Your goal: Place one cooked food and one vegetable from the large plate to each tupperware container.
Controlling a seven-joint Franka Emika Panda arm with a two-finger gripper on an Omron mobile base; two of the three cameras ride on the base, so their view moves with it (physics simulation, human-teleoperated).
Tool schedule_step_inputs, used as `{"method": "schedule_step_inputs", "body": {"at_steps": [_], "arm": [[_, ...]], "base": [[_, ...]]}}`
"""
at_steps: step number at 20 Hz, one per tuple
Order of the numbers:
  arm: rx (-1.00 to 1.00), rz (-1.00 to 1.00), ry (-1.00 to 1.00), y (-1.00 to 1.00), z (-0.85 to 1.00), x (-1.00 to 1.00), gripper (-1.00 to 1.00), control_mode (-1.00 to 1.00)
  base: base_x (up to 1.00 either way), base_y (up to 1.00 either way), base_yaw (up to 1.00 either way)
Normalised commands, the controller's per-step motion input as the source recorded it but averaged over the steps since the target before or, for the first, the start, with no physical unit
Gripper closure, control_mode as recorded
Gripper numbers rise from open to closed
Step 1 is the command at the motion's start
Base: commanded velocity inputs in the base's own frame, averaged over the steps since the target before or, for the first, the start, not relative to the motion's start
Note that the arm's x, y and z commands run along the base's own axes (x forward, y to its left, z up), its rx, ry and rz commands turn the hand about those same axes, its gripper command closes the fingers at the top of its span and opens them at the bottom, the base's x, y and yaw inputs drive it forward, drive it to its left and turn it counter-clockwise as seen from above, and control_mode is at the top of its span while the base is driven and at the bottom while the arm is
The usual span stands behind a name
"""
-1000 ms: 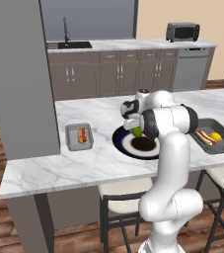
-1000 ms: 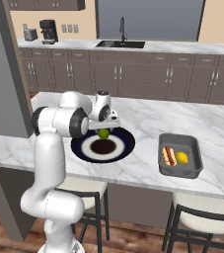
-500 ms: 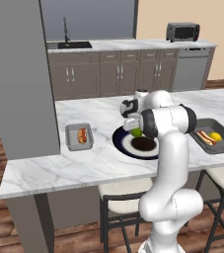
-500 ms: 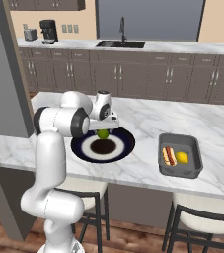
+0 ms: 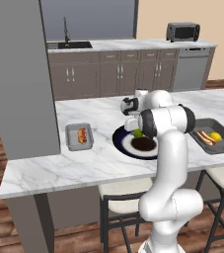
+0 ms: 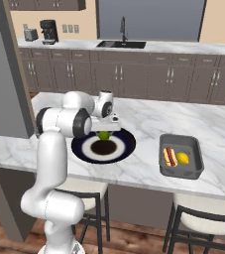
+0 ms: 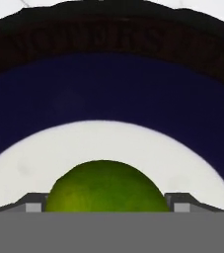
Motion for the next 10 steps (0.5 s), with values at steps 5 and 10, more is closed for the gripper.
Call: {"method": "schedule_step_inputs", "body": {"at_steps": [5,10], "arm": [[0.0,0.0,0.04,-0.1,-0.05,-0.27,1.0,-1.0],[0.13,0.01,-0.12,0.02,0.63,-0.71,1.0,-1.0]], "base": [[0.0,0.0,0.0],[0.0,0.0,0.0]]}}
